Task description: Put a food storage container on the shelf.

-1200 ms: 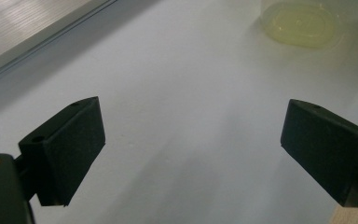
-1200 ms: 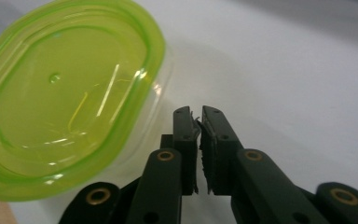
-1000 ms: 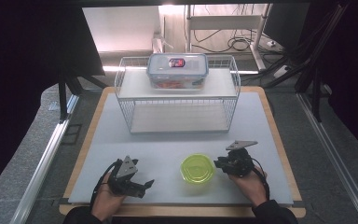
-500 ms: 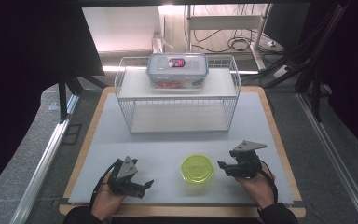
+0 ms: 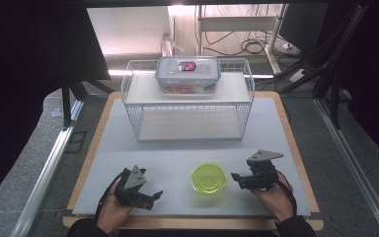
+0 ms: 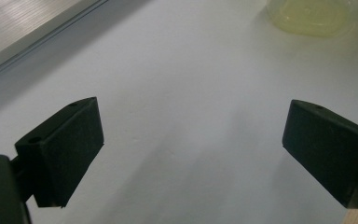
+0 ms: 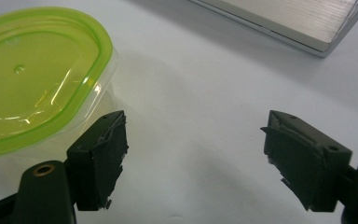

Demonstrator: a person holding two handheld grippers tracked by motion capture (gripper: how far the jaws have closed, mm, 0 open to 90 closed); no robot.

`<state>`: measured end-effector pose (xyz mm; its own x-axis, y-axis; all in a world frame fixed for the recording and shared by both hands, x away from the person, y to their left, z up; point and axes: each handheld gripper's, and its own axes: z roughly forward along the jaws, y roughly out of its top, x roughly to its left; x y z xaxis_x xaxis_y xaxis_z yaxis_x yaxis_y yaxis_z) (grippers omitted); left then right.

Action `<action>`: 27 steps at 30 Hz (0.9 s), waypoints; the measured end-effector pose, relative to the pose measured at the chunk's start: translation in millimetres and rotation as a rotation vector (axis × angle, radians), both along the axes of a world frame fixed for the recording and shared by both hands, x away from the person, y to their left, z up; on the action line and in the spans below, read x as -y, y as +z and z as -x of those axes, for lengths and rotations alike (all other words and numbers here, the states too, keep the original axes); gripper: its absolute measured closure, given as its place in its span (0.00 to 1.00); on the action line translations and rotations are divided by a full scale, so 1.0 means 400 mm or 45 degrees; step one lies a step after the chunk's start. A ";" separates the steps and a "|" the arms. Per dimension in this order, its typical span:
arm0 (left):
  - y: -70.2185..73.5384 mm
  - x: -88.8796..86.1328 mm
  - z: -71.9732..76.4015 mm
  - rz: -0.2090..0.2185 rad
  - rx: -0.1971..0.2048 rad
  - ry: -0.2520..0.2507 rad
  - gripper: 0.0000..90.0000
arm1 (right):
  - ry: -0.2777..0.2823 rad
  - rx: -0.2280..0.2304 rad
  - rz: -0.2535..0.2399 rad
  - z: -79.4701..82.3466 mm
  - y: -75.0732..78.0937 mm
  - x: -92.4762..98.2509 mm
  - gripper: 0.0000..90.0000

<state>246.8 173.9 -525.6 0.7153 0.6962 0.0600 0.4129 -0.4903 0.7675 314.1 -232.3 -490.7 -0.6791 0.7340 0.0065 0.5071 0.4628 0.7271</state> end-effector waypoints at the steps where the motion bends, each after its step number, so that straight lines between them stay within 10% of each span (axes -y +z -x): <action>1: 0.000 0.000 0.000 0.000 0.000 0.000 0.06 | -0.003 -0.008 -0.007 0.001 0.003 0.001 0.24; 19: 0.001 0.003 0.001 -0.006 0.003 -0.007 0.06 | -0.002 -0.076 -0.212 0.023 0.059 -0.025 0.47; 27: 0.001 0.005 0.000 -0.011 0.002 -0.013 0.06 | 0.049 -0.209 -0.259 -0.005 0.031 -0.069 0.62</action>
<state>246.6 172.1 -525.3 0.7223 0.6884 0.0668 0.4067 -0.5009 0.7640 315.9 -204.7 -478.5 -0.6844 0.6798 0.2637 0.6107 0.3368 0.7167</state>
